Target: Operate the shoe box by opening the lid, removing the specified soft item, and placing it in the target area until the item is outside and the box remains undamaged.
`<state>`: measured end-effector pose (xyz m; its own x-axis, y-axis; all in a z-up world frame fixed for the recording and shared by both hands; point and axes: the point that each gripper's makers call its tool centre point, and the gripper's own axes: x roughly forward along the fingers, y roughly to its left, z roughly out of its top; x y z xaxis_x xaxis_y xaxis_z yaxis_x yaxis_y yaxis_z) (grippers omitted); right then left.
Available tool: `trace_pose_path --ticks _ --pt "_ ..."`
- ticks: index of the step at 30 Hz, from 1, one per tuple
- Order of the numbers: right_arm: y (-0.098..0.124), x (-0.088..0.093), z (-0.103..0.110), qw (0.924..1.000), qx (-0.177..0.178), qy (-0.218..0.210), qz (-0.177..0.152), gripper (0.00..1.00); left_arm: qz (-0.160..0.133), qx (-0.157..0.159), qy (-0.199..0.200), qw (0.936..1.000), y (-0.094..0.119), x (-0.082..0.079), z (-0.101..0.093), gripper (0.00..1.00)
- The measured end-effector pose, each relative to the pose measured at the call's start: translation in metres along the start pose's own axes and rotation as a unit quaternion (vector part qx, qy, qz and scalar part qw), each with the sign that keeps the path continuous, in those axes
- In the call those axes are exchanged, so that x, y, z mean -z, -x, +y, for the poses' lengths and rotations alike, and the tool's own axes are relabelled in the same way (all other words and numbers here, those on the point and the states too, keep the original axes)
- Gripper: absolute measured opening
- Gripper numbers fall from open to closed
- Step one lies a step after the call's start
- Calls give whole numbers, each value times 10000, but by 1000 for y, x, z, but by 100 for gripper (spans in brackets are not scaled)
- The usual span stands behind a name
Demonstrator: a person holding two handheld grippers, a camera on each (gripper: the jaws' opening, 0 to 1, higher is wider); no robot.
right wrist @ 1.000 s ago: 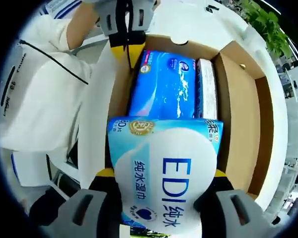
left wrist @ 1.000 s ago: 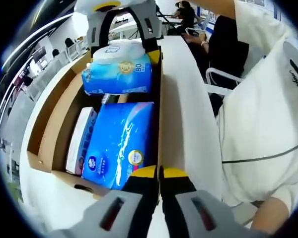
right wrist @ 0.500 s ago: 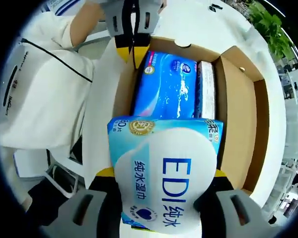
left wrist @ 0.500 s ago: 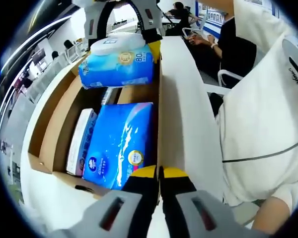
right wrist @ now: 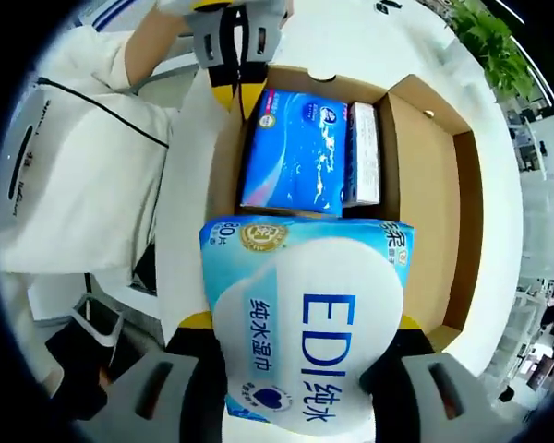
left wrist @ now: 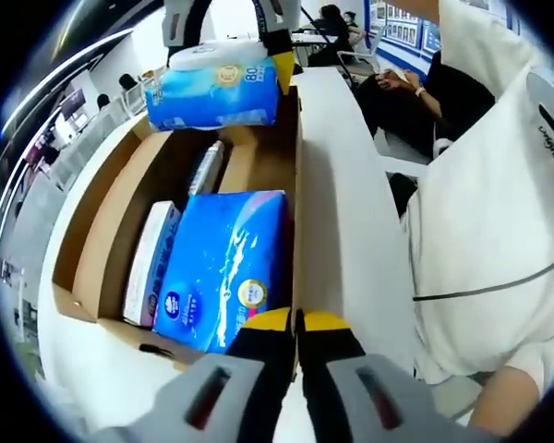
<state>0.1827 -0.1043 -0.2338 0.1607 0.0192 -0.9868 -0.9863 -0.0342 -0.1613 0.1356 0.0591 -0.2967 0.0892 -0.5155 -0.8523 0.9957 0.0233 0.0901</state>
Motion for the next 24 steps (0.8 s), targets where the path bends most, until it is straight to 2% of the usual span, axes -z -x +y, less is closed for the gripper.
trace_pose_path --ticks 2,4,6,11,15,20,24 --pt "2 2 0 10000 37 14 -23 61 -13 31 -100 9999 0 0 0 1" --pt "2 8 5 9998 47 130 129 61 -32 58 -230 9997 0 0 -1 1" --pt "2 9 6 9998 24 149 125 61 -65 59 -224 9997 0 0 0 1" --pt "7 20 5 9999 12 14 154 61 -71 46 -179 9998 0 0 0 1" --pt "16 35 4 9998 62 -148 142 61 -150 58 -432 9989 -1 0 -1 2" --pt "17 51 5 9990 20 -396 201 61 -155 54 -347 9993 -3 -1 0 2" --pt "17 62 8 9989 15 -363 285 61 -164 66 -358 9992 -4 -1 0 2"
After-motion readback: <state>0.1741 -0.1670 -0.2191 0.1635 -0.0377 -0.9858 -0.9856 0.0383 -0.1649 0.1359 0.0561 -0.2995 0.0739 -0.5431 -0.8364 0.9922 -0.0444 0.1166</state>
